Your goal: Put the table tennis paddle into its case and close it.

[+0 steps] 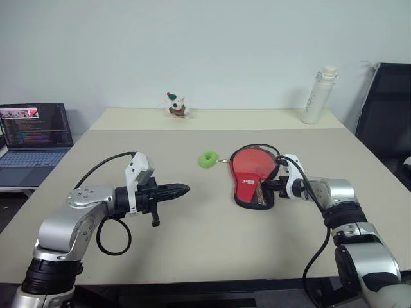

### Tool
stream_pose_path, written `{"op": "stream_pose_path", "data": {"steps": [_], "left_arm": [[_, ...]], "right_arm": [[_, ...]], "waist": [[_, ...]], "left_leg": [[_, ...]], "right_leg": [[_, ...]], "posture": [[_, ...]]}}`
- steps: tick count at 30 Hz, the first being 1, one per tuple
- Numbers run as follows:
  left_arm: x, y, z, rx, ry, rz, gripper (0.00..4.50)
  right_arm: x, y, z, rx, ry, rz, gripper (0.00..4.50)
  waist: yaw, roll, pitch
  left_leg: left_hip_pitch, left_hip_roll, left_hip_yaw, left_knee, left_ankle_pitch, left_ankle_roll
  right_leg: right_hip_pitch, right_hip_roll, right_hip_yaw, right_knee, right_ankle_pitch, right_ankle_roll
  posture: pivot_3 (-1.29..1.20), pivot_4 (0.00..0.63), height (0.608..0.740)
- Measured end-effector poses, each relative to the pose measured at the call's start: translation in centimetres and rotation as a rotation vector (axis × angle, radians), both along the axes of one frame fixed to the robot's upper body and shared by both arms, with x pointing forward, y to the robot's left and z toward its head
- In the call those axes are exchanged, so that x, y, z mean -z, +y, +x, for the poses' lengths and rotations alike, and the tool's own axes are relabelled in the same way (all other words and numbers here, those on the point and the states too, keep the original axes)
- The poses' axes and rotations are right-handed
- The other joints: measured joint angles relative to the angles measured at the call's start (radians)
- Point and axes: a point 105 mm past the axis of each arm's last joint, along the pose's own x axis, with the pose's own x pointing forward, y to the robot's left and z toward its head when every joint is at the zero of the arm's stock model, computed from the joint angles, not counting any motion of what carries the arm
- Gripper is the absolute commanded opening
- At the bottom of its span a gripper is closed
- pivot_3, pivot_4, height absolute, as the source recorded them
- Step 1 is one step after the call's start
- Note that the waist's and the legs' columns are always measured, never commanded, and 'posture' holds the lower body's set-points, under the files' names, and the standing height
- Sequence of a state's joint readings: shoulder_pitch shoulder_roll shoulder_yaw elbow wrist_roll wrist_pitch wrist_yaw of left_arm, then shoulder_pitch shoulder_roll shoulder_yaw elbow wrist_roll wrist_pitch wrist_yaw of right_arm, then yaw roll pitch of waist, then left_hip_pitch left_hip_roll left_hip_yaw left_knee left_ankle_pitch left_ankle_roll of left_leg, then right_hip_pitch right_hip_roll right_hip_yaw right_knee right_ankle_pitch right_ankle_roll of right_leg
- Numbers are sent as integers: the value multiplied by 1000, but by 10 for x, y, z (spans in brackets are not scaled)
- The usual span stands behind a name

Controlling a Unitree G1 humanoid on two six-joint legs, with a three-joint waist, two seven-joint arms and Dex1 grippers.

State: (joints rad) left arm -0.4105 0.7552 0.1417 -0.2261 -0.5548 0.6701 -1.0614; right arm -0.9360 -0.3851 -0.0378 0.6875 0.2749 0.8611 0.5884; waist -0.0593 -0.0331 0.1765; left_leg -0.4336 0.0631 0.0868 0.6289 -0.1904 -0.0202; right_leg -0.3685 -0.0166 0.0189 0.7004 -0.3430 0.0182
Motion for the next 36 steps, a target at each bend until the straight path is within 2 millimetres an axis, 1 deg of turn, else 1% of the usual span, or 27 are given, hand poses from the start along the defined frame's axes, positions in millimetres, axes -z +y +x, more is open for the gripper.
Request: {"op": "stream_pose_path", "data": {"steps": [5, 8, 10, 11, 13, 16, 20, 22, 24, 28, 31, 36], "left_arm": [[6, 8, -13, 37, 46, 7, 0], [3, 17, -21, 56, 57, 29, 0], [2, 21, -26, 69, 58, 51, 0], [4, 22, -30, 79, 69, 66, 0], [9, 25, -33, 83, 88, 79, 0], [17, 29, -39, 83, 121, 84, 0], [20, 24, -51, 115, 130, 81, 0], [24, 20, -58, 137, 142, 82, 0], [24, 18, -60, 144, 142, 84, 0], [23, 15, -62, 156, 139, 76, 0], [24, 15, -62, 156, 139, 76, 0], [22, 14, -59, 162, 132, 75, 0]], "right_arm": [[-3, 13, -5, -55, 36, 29, 29], [-7, 35, -15, -147, 71, 56, 29], [-8, 50, -23, -208, 86, 63, 29], [-7, 58, -29, -245, 98, 80, 29], [-6, 70, -40, -291, 115, 87, 29], [-4, 77, -56, -334, 139, 94, 29], [2, 80, -83, -372, 178, 99, 29], [5, 78, -97, -382, 200, 105, 29], [6, 71, -109, -366, 217, 104, 29], [8, 59, -123, -327, 241, 113, 29], [11, 52, -129, -301, 245, 127, 29], [13, 53, -135, -272, 235, 152, 29]], "waist": [[-6, 0, 0], [-11, 0, 0], [-13, 0, 0], [-12, 0, 0], [-11, 0, 0], [0, 0, 0], [8, 0, 0], [10, 0, 0], [11, 0, 0], [12, 0, 0], [12, 0, 0], [12, 0, 0]], "left_leg": [[0, 1, 1, -2, 0, 0], [0, 1, 1, -4, 0, 0], [-1, 1, 1, -4, 0, 0], [-1, 1, 1, -4, -1, 0], [-2, 1, 1, -4, -1, 1], [-2, 0, 1, -4, -2, 2], [-3, 0, 1, -4, -2, 2], [-3, 0, 1, -4, -2, 2], [-3, 0, 0, -4, -2, 3], [-2, 0, 0, -4, -2, 3], [-2, 0, 0, -4, -2, 3], [-2, -1, 0, -4, -2, 3]], "right_leg": [[-1, 0, 1, 0, 0, 0], [-3, 1, 1, 0, 0, 0], [-4, 1, 1, 0, 0, 0], [-4, 1, 1, -1, 0, 0], [-4, 0, 1, -2, 0, 0], [-4, -1, 0, -2, 0, 0], [-4, -1, 0, -2, 0, -1], [-4, -1, 0, -2, 0, -1], [-3, -1, -1, -2, 0, -1], [-3, -1, -1, -2, 0, -1], [-3, -1, -1, -2, -1, -1], [-3, -1, -1, -2, -1, -1]], "posture": [[0, 150, 740], [0, 150, 740], [0, 150, 740], [0, 150, 740], [0, 150, 740], [0, 150, 740], [0, 150, 740], [0, 150, 740], [0, 150, 740], [0, 150, 740], [0, 150, 740], [0, 150, 740]]}}
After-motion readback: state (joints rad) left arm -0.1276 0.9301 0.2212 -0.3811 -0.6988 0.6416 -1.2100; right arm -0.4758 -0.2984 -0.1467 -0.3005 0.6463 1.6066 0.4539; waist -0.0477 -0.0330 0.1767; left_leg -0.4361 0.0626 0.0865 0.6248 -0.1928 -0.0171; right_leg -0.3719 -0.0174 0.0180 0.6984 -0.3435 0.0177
